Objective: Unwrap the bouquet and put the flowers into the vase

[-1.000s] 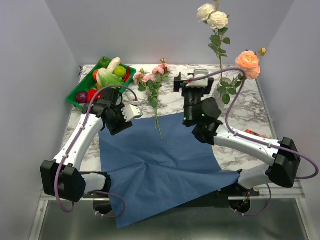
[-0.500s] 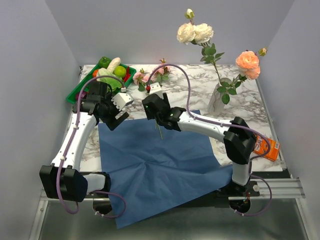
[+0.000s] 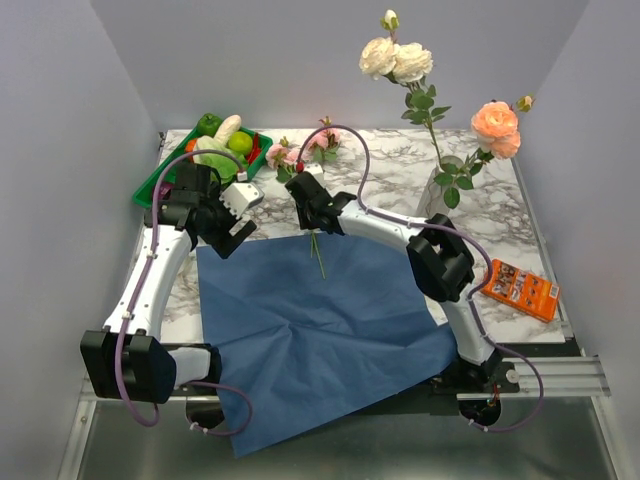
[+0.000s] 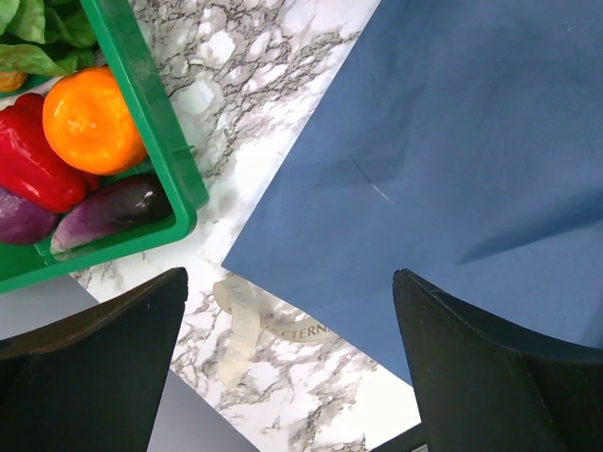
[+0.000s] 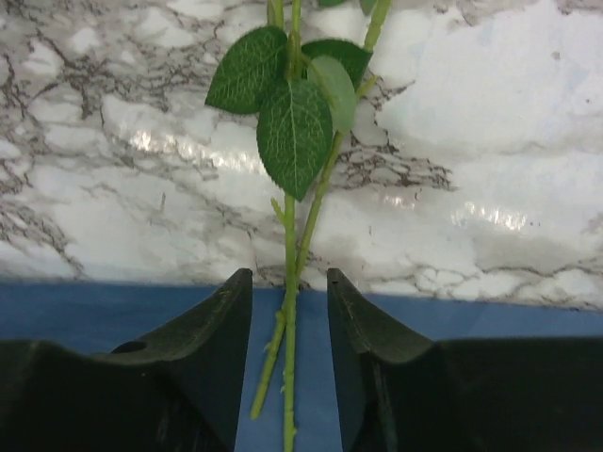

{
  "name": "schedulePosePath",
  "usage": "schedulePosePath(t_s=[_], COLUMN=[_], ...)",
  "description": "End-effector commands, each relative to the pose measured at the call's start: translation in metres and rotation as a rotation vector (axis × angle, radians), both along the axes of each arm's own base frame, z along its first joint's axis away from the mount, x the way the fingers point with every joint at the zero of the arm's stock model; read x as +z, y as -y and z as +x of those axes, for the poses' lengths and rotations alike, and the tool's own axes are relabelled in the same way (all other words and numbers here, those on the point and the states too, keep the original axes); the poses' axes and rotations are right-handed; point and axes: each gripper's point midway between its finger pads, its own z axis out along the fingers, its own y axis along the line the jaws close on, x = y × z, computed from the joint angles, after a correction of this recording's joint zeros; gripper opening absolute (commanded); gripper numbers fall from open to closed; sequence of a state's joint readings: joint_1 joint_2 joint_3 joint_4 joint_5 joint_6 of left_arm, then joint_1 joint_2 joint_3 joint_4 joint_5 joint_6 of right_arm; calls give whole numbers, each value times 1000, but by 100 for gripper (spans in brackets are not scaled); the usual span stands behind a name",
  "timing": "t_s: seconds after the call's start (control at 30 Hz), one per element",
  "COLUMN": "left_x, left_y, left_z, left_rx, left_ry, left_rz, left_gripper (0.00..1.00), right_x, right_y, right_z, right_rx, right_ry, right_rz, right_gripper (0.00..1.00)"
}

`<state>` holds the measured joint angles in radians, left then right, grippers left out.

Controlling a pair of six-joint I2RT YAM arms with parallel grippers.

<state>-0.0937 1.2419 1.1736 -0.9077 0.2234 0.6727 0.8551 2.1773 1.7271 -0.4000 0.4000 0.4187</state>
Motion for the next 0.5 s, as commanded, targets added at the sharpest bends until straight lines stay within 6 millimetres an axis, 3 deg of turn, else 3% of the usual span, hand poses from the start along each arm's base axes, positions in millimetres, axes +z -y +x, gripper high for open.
schedulePosePath(t_s=[0.0, 0.07, 0.13, 0.3, 0.47], left_x=[-1, -4, -6, -7, -10], left_y=[3, 3, 3, 3, 1], left_z=[-1, -2, -1, 3, 3], left_rx=[-13, -19, -20, -23, -25], left_ry=[13, 7, 2, 4, -4], left_rz=[-21, -19, -17, -10, 1], left_gripper=[99, 99, 99, 99, 99], right_x=[-11, -3, -16, -21, -34], right_y=[-11, -19, -17, -23, -12], right_z=[13, 23, 30, 45, 55], right_rx=[24, 30, 23, 29, -20], right_ry=[-35, -14, -36, -60, -100], right_rz=[0, 15, -2, 23, 0], right_gripper=[43, 42, 41, 40, 40])
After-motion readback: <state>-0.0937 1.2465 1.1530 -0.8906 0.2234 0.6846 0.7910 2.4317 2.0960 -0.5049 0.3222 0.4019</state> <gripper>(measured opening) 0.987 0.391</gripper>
